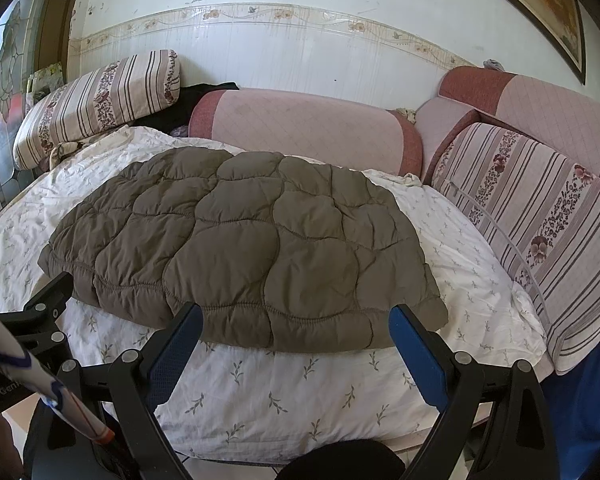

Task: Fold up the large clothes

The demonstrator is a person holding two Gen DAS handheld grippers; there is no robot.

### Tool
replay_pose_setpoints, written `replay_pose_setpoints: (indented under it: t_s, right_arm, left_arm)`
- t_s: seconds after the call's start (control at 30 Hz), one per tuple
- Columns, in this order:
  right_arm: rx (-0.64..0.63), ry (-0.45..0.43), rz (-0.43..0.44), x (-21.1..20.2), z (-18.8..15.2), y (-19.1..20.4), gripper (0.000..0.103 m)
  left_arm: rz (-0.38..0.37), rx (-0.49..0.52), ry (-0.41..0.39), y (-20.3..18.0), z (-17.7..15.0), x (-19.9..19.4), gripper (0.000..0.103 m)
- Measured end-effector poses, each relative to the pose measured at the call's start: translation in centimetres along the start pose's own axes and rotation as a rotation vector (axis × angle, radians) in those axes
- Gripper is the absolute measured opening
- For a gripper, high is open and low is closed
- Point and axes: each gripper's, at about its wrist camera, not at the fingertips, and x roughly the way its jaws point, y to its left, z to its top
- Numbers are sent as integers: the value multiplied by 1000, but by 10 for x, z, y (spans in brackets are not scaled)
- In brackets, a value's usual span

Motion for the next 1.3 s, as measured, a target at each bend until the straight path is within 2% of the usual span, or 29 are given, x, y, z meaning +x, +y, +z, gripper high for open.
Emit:
replay_pose_setpoints:
  t_s: [1.3]
  right_arm:
    - [0,11,6,3,-8,3,97]
  left_arm:
    - [-3,3,6,2,-3,-3,103]
